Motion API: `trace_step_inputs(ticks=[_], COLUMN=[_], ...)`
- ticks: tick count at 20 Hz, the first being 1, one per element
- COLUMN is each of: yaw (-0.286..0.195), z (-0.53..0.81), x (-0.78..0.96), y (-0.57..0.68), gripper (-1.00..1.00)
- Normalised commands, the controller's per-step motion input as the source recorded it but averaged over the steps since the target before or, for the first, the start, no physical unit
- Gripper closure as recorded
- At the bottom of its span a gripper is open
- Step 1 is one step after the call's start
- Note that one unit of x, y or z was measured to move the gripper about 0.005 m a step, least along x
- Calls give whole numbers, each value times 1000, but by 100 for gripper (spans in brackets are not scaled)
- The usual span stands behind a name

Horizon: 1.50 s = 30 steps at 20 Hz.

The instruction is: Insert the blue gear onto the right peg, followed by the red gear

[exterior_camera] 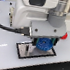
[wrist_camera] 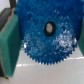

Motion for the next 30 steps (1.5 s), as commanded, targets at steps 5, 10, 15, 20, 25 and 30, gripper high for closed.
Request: trace_step_inputs(ticks=[5,10,15,20,25,30], yaw=[0,0,0,0,0,0], z=[-145,-62,224,389,449,233], x=[148,102,8,-24,-264,-461], y=[16,48,118,149,141,280], gripper=[100,100,-100,-100,-100,-100])
